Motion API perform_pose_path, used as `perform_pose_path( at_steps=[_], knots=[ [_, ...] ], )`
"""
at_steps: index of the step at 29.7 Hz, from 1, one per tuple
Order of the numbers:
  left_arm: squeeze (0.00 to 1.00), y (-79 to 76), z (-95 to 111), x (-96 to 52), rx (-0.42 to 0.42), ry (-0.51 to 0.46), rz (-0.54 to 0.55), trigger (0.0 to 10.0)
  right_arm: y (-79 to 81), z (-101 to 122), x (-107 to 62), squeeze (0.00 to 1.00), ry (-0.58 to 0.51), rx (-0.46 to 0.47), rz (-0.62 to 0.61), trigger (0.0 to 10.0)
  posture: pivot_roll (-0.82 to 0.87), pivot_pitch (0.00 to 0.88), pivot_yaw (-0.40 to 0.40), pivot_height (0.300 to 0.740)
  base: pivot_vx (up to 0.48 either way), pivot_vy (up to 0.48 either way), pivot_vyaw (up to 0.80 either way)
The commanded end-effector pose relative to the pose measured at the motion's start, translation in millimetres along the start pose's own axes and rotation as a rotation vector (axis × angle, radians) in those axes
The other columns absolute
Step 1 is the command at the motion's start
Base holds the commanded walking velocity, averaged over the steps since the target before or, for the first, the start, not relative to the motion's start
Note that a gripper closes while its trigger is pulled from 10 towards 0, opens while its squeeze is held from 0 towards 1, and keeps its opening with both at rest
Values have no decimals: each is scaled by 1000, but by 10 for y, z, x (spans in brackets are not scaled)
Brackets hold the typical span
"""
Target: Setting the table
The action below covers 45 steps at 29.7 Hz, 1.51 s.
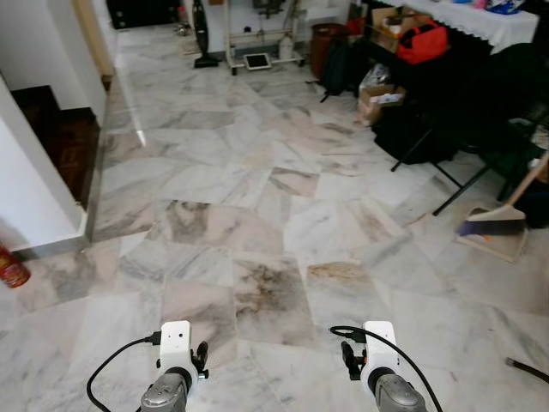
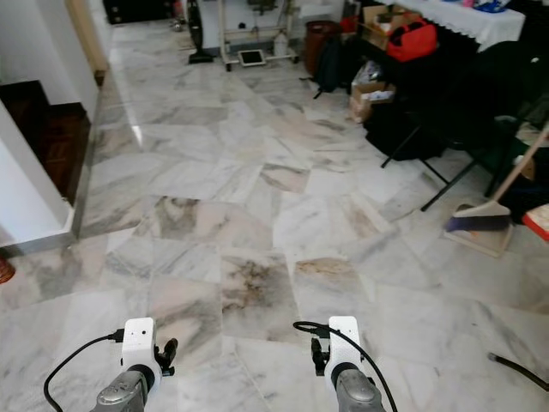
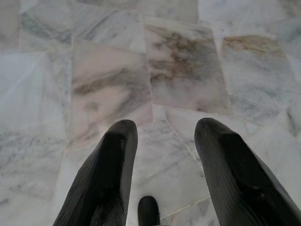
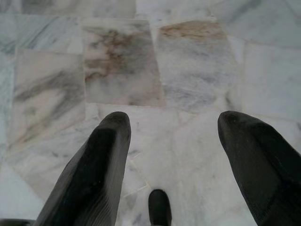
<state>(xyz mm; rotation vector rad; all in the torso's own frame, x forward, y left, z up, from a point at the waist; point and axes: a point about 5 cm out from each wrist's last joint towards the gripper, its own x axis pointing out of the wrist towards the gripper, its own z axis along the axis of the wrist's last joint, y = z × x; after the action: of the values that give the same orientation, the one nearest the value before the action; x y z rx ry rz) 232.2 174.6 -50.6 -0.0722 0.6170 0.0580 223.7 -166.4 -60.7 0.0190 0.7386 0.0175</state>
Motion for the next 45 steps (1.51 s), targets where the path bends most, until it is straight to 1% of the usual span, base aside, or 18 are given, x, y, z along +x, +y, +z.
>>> perform_pose_path(
  at_steps=[1, 6, 12, 19, 22, 24, 25, 28, 29, 30, 32, 35, 45],
  knots=[
    [0, 40, -45, -15, 19, 24, 13, 10000, 2, -37, -9, 0, 11, 12, -5, 10000, 23, 0, 36, 740, 0, 0, -763],
    [0, 44, -58, -18, 41, 32, 16, 10000, -6, -45, -13, 0, 12, 11, -7, 10000, 16, 0, 38, 740, 0, -346, -761],
    [0, 35, -70, -20, 33, 39, 14, 10000, -29, -42, -14, 0, 11, 15, -15, 10000, 10, 0, 39, 740, 0, 0, -758],
    [0, 42, -78, -24, 52, 42, 13, 10000, -34, -39, -14, 0, 10, 14, -15, 10000, 12, 0, 34, 740, 0, 0, -756],
    [0, 56, -94, -32, 66, 47, 13, 10000, -32, -36, -13, 0, 10, 14, -14, 10000, 13, 0, 32, 740, 0, -480, -756],
    [0, 87, -109, -39, 37, 53, 33, 10000, -29, -28, -10, 0, 8, 13, -14, 10000, 13, 0, 32, 740, 0, -480, -756],
    [0, 104, -116, -45, 1, 51, 45, 10000, -30, -28, -10, 0, 8, 14, -14, 10000, 11, 0, 30, 740, 0, 0, -756],
    [0, 107, -131, -52, 41, 57, 37, 10000, -33, -13, -6, 0, 4, 16, -15, 10000, 10, 0, 27, 740, 0, 0, -756],
    [0, 107, -131, -52, 41, 57, 37, 10000, -33, -13, -6, 0, 4, 16, -15, 10000, 10, 0, 27, 740, 0, 0, -756],
    [0, 96, -144, -57, 73, 61, 24, 10000, -35, -16, -7, 0, 4, 13, -15, 10000, 8, 0, 26, 740, 0, -480, -756],
    [0, 86, -155, -62, 89, 63, 14, 10000, -40, -16, -8, 0, 4, 11, -16, 10000, 5, 0, 26, 740, 0, -480, -756],
    [0, 98, -161, -63, 54, 66, 31, 10000, -63, 5, -4, 0, -2, 17, -24, 10000, 1, 0, 25, 740, 0, -320, -756],
    [0, 55, -96, -32, 70, 51, 9, 10000, -74, 13, -2, 0, -2, 22, -27, 10000, -1, 0, 24, 740, 0, 0, -756]
  ],
)
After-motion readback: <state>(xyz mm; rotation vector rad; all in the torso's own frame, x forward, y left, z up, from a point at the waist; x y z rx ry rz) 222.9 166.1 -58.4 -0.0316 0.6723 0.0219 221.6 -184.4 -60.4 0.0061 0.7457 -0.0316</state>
